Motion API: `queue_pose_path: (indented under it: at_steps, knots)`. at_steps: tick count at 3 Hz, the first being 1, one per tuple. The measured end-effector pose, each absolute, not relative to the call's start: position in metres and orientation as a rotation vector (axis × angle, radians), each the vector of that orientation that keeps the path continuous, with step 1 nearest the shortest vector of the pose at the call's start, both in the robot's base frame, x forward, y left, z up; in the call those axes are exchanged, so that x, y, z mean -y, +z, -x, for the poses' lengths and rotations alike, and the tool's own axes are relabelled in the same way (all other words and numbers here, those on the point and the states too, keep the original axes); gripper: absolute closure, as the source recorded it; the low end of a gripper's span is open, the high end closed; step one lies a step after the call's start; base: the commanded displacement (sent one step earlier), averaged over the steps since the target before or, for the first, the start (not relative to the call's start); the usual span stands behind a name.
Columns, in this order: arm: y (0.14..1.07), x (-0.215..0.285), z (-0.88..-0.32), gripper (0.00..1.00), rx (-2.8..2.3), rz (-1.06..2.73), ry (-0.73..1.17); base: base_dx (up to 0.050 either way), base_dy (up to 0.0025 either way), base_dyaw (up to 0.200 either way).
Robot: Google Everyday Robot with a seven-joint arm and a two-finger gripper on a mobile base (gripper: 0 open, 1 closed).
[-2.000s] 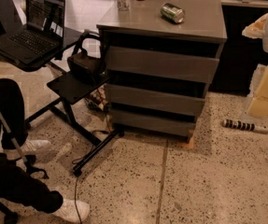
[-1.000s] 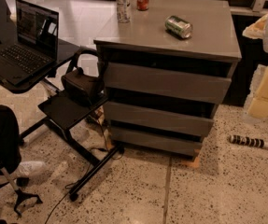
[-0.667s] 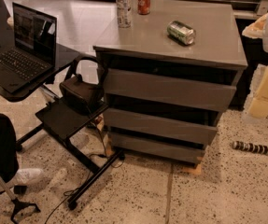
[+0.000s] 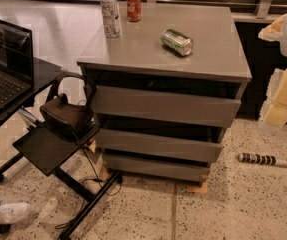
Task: Place green can upright
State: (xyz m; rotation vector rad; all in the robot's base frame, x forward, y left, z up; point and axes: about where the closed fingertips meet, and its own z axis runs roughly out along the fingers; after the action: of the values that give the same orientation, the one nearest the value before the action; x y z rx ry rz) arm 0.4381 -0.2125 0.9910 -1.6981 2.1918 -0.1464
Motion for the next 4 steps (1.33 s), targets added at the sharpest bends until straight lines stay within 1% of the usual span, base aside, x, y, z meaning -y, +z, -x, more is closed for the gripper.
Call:
queue_pose_path:
  at_steps: [1, 4]
  knots:
    - [0.9910, 0.2125, -0.4381, 0.00, -2.192, 1.698, -0.146, 0.038, -0.00249, -0.130]
    - [0.9910, 0.2125, -0.4381, 0.00, -2.192, 1.698, -0.146, 0.048, -0.00001, 0.000]
